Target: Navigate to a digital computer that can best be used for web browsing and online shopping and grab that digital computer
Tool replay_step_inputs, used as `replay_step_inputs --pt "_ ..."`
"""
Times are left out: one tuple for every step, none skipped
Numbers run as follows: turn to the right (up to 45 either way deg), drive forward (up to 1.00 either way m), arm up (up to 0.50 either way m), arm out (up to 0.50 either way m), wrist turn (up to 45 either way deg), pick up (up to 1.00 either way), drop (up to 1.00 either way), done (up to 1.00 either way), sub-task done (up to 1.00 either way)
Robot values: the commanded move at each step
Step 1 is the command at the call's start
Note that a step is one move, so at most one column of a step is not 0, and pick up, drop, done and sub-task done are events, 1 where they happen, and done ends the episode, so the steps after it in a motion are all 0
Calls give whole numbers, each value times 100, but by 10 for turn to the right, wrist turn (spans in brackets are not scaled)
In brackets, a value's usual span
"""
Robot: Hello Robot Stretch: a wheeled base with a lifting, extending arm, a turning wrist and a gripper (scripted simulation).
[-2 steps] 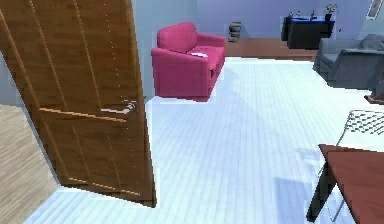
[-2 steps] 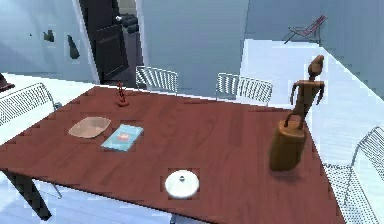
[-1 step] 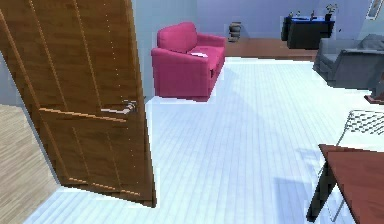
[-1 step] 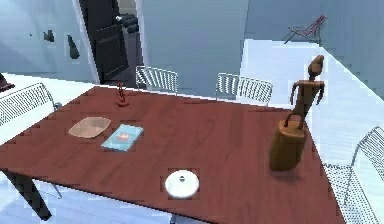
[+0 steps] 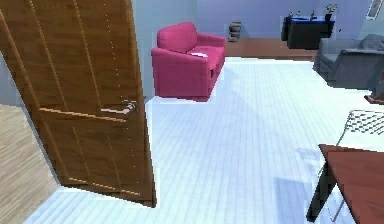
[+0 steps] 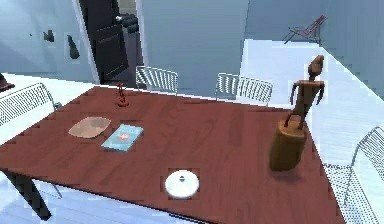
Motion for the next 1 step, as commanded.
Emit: replay_step_inputs --pt "0 0 0 0 0 0 0 100 0"
